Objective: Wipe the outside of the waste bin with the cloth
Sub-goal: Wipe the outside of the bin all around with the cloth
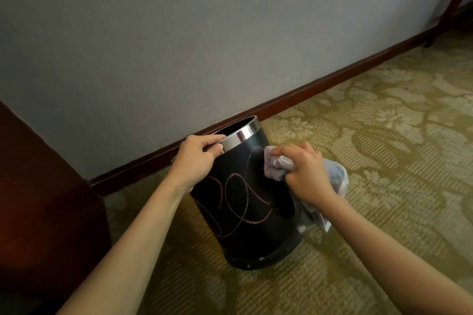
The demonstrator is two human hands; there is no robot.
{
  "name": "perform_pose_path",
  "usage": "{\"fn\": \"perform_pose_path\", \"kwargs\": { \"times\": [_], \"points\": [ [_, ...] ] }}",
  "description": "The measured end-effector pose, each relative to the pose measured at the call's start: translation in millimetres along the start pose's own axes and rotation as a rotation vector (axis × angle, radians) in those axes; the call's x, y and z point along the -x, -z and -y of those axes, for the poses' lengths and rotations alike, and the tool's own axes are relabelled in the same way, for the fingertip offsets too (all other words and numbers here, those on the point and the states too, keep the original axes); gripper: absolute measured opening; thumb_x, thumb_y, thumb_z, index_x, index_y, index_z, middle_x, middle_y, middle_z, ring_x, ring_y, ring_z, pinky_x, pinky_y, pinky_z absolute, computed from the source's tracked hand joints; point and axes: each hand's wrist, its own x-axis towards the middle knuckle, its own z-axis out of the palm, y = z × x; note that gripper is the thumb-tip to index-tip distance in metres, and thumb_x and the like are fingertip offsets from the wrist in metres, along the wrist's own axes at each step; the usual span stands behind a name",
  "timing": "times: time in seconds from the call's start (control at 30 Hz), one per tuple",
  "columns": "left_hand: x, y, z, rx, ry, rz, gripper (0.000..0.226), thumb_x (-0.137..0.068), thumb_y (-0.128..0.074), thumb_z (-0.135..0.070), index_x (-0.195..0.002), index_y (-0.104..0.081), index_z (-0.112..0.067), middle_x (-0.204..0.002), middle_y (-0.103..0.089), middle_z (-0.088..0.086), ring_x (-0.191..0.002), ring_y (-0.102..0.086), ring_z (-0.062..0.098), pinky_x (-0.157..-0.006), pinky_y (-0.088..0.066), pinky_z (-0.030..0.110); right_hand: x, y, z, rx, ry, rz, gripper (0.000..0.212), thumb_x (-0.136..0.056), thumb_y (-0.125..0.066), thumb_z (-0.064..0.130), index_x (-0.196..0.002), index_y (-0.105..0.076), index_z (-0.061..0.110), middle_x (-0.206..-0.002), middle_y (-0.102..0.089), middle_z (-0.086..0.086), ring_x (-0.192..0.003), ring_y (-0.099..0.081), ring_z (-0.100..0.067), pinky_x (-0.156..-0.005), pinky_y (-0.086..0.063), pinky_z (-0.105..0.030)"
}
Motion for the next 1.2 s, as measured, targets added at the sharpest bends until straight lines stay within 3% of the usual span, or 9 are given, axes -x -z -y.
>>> {"fn": "perform_pose_path", "kwargs": {
  "times": [0.13,0.3,0.43,0.6,0.73,0.83,0.93,1.1,1.2],
  "points": [
    [-4.2,9.7,4.3,0.037,0.026,-0.027,0.031,-0.089,-0.057,-0.012,-0.099,-0.069,-0.037,-0.105,-0.07,-0.011,-0.104,-0.063,0.012,-0.075,-0.051,0.018,54.5,-11.6,-7.9,0.018,0.069,0.033,0.041,-0.062,-0.063,0.001,-0.096,-0.071,0.022,-0.085,-0.056,0.025,-0.086,-0.048,-0.019,-0.072,-0.032,-0.036],
    [-5.3,7.8,4.8,0.027,0.045,-0.028,0.028,-0.089,-0.056,-0.014,-0.11,-0.067,-0.028,-0.109,-0.069,-0.007,-0.106,-0.062,0.015,-0.088,-0.052,0.033,49.2,-3.4,-11.7,0.04,0.082,0.126,0.035,-0.065,-0.063,-0.002,-0.087,-0.07,0.024,-0.081,-0.061,0.02,-0.084,-0.047,-0.013,-0.073,-0.032,-0.036],
    [-2.1,-4.2,-7.5,-0.013,0.025,0.0,0.027,-0.089,-0.057,-0.016,-0.113,-0.066,-0.023,-0.108,-0.069,-0.007,-0.104,-0.062,0.012,-0.087,-0.052,0.033,-4.2,3.3,4.5,-0.054,0.013,-0.029,0.043,-0.073,-0.059,-0.008,-0.098,-0.07,0.026,-0.09,-0.065,0.016,-0.09,-0.05,-0.018,-0.083,-0.035,-0.043],
    [-3.4,-6.9,-14.3,-0.035,0.024,-0.004,0.029,-0.09,-0.056,-0.014,-0.117,-0.065,-0.02,-0.111,-0.066,-0.008,-0.104,-0.058,0.01,-0.082,-0.048,0.024,9.2,-8.3,6.4,-0.099,0.019,-0.129,0.051,-0.066,-0.061,-0.013,-0.102,-0.07,0.022,-0.091,-0.059,0.018,-0.091,-0.049,-0.021,-0.081,-0.035,-0.046],
    [-9.9,3.2,-14.9,-0.007,0.052,0.021,0.029,-0.089,-0.056,-0.01,-0.116,-0.066,-0.018,-0.11,-0.068,-0.003,-0.105,-0.061,0.013,-0.087,-0.051,0.03,57.5,-15.8,-5.7,-0.044,0.174,-0.009,0.042,-0.062,-0.065,-0.005,-0.094,-0.073,0.021,-0.094,-0.066,0.019,-0.088,-0.044,-0.008,-0.073,-0.037,-0.038],
    [-10.3,2.8,-18.5,-0.004,0.051,0.089,0.029,-0.089,-0.056,-0.011,-0.102,-0.071,-0.032,-0.102,-0.071,-0.009,-0.102,-0.063,0.013,-0.087,-0.052,0.035,27.4,-2.2,-4.9,-0.068,0.247,-0.014,0.031,-0.071,-0.06,0.0,-0.092,-0.071,0.02,-0.082,-0.066,0.013,-0.091,-0.041,0.005,-0.086,-0.032,-0.032],
    [-9.3,-6.8,-22.6,-0.039,0.037,0.12,0.03,-0.089,-0.056,-0.016,-0.095,-0.071,-0.041,-0.098,-0.071,-0.011,-0.098,-0.063,0.012,-0.083,-0.052,0.033,-21.2,5.4,5.4,-0.032,0.163,-0.106,0.041,-0.072,-0.06,-0.004,-0.1,-0.069,0.025,-0.09,-0.065,0.017,-0.093,-0.051,-0.017,-0.084,-0.034,-0.044],
    [-13.1,2.4,-21.0,0.006,0.072,0.103,0.03,-0.089,-0.054,-0.013,-0.096,-0.071,-0.037,-0.093,-0.072,-0.013,-0.094,-0.065,0.011,-0.069,-0.053,0.023,15.4,-9.7,-1.6,0.083,0.348,-0.032,0.039,-0.066,-0.062,0.002,-0.1,-0.072,0.019,-0.101,-0.065,0.016,-0.094,-0.05,-0.025,-0.075,-0.036,-0.041],
    [-19.2,10.9,-15.4,0.011,0.088,0.094,0.03,-0.089,-0.054,-0.009,-0.101,-0.071,-0.03,-0.099,-0.072,-0.007,-0.1,-0.064,0.015,-0.081,-0.053,0.03,64.3,-18.6,-21.0,0.157,0.514,0.124,0.036,-0.067,-0.072,0.012,-0.101,-0.072,0.021,-0.112,-0.067,0.014,-0.093,-0.052,-0.022,-0.073,-0.041,-0.041]
  ]
}}
